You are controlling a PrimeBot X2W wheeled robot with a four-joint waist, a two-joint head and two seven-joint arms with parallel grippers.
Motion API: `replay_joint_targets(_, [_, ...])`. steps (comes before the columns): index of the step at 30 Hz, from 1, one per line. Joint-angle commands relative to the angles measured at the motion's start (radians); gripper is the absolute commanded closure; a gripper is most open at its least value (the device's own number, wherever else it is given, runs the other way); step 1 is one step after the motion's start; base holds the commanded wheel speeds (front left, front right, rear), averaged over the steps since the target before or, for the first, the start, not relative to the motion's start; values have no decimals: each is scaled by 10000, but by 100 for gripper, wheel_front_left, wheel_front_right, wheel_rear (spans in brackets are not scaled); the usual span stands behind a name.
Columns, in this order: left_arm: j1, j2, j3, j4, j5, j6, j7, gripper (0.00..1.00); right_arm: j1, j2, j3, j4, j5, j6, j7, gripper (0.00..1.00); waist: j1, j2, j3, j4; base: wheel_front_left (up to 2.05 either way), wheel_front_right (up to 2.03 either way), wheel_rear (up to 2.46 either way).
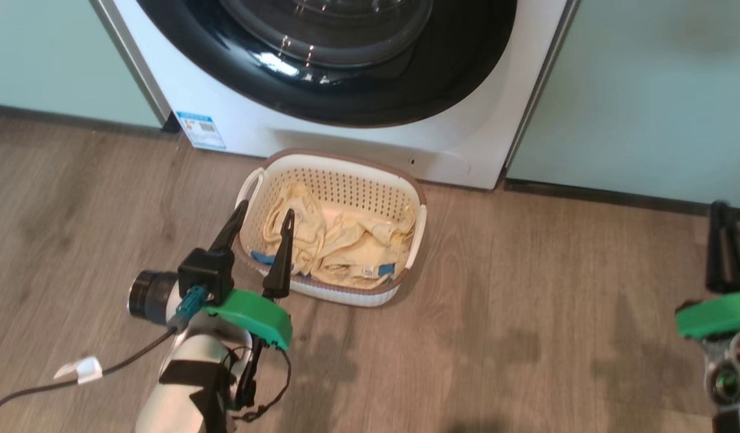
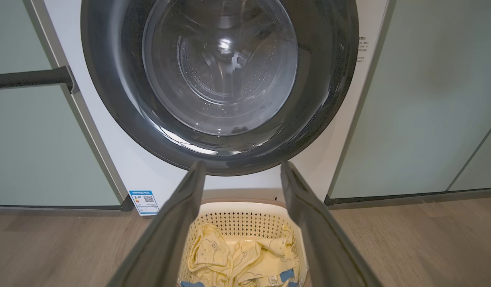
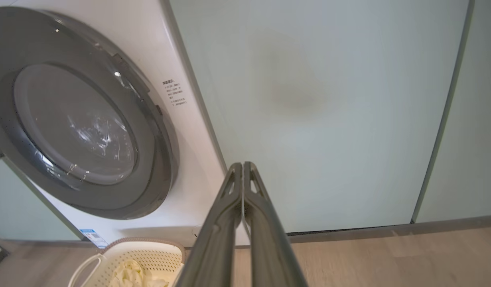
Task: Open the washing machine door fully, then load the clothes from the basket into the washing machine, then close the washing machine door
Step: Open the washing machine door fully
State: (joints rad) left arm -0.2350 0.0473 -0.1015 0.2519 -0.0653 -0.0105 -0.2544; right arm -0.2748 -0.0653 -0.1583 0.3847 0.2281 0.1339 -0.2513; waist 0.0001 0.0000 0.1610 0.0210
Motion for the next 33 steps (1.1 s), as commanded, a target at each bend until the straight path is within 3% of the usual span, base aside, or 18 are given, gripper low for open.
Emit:
replay_joint_targets(1, [-515,78,259,-370,73,-15,-74,0,-662,-161,169,-140,613,-32,-80,100,-1,0,182,119,0,0,0])
replay_joint_targets(14, [-1303,41,-291,-515,-47,-11,-74,0,-3366,-387,-240,927,7505,-32,2339,100,-1,0,1345,894,0,0,0])
replay_joint_targets(15, [-1303,41,-291,-515,-47,-11,-74,0,-3366,-387,-240,927,7505,-32,2339,100,-1,0,1345,894,0,0,0])
replay_joint_targets(22, [-1617,34,-643,-464,-143,-11,-74,0,-5193,-241,-1253,1996,10808,-32,4466,100,-1,0,1768,1236,0,0,0])
replay_joint_targets(28, [-1797,32,-1011,-482,-386,81,-74,0,-6762,-333,-1858,3383,12346,-32,5996,100,-1,0,2002,1508,0,0,0])
replay_joint_targets(33, [-1937,31,-1195,-551,-495,131,-74,0,-8038,-475,-1670,4256,12544,-32,6816,100,-1,0,2246,1652,0,0,0])
